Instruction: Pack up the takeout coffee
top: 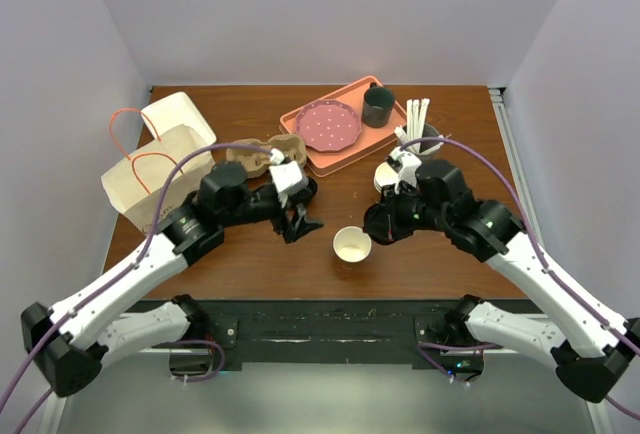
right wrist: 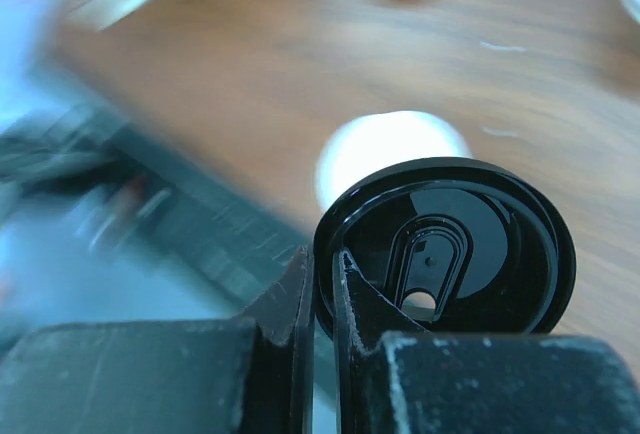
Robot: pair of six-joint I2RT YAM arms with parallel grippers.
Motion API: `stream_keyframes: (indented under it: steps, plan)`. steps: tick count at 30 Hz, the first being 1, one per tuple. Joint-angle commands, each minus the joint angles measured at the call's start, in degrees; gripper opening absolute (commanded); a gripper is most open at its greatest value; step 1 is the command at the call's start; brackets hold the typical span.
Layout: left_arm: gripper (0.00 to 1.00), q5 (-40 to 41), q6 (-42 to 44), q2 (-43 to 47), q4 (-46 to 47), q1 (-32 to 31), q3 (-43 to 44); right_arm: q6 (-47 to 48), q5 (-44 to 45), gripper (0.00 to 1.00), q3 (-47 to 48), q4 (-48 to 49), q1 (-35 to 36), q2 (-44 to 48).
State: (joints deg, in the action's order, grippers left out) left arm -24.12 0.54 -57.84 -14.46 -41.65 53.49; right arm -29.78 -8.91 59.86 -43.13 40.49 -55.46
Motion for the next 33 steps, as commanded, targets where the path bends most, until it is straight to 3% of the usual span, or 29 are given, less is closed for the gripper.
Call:
stream_keyframes:
  steps: [1, 6, 12, 17, 25, 33]
  plan:
    - [0.81, -15.3, 14.7, 9.1, 20.7, 0.0, -5.9, 11.7, -30.6, 0.06, 3.4, -6.2, 0.3, 0.1]
    - [0.79, -28.1, 18.1, 9.2, 18.6, -0.8, -4.5, 9.9, -49.4, 0.04, 4.0, 0.1, 0.2, 2.2]
    - [0.77, -35.1, 18.8, 7.5, 21.0, -3.5, -3.2, 4.2, -58.6, 0.05, 2.5, 8.5, 0.3, 2.6]
    - [0.75, -36.4, 24.0, 2.7, 15.6, -6.7, 0.5, 4.6, -59.6, 0.06, 3.5, 8.2, 0.3, 1.2]
    - [0.71, -37.8, 23.5, -0.1, 15.5, -9.1, 1.6, -2.1, -60.0, 0.06, 2.4, 15.5, 0.2, 2.2]
    - [0.49, -39.5, 16.0, -1.5, 21.9, -9.6, 0.3, -4.2, -58.7, 0.07, 0.3, 17.9, 0.3, 3.1]
